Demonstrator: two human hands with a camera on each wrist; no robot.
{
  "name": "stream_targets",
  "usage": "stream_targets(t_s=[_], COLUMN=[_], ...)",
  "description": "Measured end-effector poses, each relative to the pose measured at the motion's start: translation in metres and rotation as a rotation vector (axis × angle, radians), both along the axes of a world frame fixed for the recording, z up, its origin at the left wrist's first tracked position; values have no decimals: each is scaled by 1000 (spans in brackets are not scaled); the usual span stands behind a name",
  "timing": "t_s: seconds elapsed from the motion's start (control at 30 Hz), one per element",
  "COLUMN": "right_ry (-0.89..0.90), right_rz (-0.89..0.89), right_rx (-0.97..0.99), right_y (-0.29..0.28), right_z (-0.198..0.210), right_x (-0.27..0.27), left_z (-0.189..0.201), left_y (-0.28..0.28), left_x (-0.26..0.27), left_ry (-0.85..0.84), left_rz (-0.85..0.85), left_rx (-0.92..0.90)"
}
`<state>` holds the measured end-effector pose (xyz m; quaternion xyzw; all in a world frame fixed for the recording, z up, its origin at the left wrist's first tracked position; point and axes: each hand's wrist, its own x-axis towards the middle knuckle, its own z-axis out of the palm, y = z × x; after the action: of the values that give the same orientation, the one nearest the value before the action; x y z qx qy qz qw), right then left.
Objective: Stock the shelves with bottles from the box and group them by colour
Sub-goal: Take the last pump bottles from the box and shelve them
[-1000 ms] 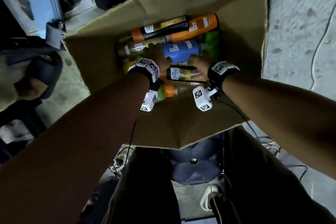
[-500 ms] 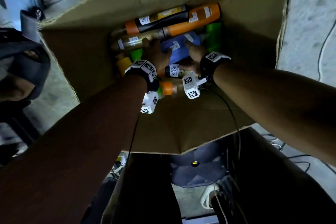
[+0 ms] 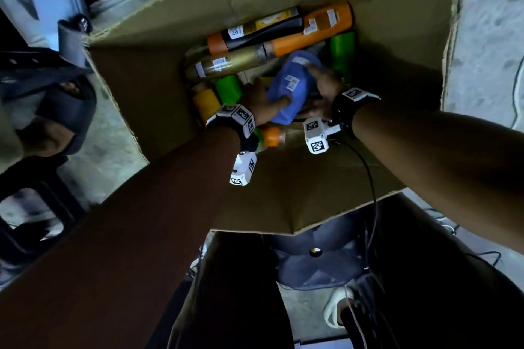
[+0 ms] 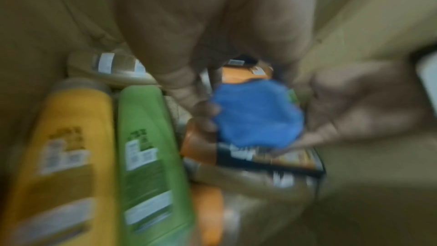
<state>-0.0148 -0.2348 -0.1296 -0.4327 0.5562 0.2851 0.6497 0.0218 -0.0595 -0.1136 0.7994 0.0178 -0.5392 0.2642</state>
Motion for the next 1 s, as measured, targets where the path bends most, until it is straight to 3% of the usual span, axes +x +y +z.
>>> stream_targets(t_s=[0.17,0.33,0.53,0.67,0.8,1.0], right_ry=[-81,37,-40,-90,-108,-186], right_rz=[-85,-75,166,286,311,273], right_rx=[46,246,291,252,260,360], right_y=[11,10,0,2,3,-1], right_z=[23,44,74,105,133,179], right_x=[-15,-22,-21,-21,-23,-37], left_z=[20,38,62,87,118,164], left_y=[0,6,13,7,0,1], left_x=[-13,-12,-16,-19,-22,-35], left_ry=[62,79,111,105,126,130], left_rz=[-15,-104,140,198,404,547], left_rx=[-62,-77,-88,-30,-106,-209])
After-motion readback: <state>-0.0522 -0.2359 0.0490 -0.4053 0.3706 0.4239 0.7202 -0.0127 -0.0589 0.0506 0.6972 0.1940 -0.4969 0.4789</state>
